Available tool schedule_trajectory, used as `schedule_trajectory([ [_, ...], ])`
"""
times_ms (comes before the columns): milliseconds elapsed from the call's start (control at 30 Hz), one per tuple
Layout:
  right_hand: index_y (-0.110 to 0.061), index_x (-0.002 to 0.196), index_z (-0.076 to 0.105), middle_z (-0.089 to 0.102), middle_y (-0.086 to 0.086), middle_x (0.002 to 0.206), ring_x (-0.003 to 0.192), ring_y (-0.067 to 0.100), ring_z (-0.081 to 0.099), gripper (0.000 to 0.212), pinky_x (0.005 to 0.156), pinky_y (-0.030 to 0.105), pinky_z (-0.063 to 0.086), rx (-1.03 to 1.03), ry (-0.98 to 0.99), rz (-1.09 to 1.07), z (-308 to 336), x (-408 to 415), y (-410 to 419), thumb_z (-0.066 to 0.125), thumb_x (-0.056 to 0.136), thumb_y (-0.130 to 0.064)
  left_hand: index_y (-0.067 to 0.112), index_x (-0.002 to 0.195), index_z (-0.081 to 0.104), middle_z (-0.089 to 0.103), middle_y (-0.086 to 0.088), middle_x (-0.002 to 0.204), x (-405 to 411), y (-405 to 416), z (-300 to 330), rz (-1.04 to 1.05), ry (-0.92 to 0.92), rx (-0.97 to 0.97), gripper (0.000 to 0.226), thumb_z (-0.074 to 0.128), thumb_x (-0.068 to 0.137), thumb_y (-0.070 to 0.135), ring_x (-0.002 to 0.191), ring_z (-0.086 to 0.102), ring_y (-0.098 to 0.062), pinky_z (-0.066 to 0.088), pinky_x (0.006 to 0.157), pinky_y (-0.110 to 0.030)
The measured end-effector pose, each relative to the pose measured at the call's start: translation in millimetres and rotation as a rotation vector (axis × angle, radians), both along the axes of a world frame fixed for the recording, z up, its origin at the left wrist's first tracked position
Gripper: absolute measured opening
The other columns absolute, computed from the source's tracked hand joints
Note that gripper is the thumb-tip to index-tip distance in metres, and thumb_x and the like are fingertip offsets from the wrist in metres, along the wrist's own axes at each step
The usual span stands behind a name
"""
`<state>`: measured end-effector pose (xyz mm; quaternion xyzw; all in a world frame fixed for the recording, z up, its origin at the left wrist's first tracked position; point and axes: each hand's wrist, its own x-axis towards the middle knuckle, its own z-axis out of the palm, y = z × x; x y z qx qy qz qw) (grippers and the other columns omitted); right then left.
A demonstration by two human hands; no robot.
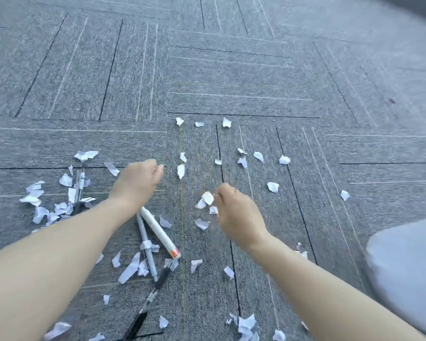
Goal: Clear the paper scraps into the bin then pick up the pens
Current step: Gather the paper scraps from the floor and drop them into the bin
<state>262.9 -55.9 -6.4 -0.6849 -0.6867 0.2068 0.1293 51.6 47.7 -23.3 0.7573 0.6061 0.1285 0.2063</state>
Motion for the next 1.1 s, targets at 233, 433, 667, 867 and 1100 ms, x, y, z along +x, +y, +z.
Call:
schedule_trajectory([
  [233,-0.02,0.079,0.051,0.045,-0.006,0.055,0.055,0.009,0.044,0.021,0.053,0.019,0.033,0.546,0.201,-0.634,153,111,-75,0.05,0.099,-0.021,0.017,0.059,0.032,0.027,0.008,0.051,201,-76,134,-0.233,-0.837,-0.113,0.043,0.046,0.098,0.031,0.046,0.022,-0.008,0.021,0.045,-0.025],
  [433,-0.018,0.087,0.055,0.052,-0.009,0.064,0.06,0.014,0.05,0.018,0.057,0.031,0.036,0.77,0.1,-1.173,220,222,-157,0.047,0.1,-0.027,0.02,0.058,0.028,0.024,0.008,0.051,376,-168,236,-0.473,-1.179,-0.47,0.044,0.045,0.098,0.026,0.045,0.019,-0.009,0.019,0.045,-0.029],
  [667,-0.018,0.085,0.059,0.056,-0.007,0.078,0.083,0.02,0.052,0.036,0.076,0.037,0.043,0.523,0.328,-1.427,216,273,-218,0.04,0.099,-0.045,0.007,0.085,0.066,0.067,-0.015,0.085,464,-223,241,-0.644,-0.696,-0.702,0.053,0.033,0.098,0.046,0.084,0.062,-0.03,0.046,0.082,-0.041],
  [867,-0.019,0.099,0.067,0.065,-0.007,0.091,0.083,0.008,0.059,0.023,0.073,0.024,0.04,0.945,0.361,-1.273,228,243,-206,0.045,0.1,-0.026,0.019,0.093,0.069,0.067,0.004,0.095,434,-215,234,-0.561,-1.016,-0.556,0.042,0.034,0.096,0.041,0.096,0.06,-0.016,0.045,0.093,-0.037],
  [1100,-0.024,0.089,0.066,0.068,-0.008,0.086,0.083,0.011,0.063,0.016,0.074,0.033,0.051,0.639,0.499,-0.743,141,152,-99,0.054,0.095,-0.015,0.018,0.075,0.059,0.062,0.002,0.074,307,-132,146,-0.206,-0.93,-0.273,0.03,0.04,0.097,0.022,0.072,0.059,-0.017,0.049,0.066,-0.037],
])
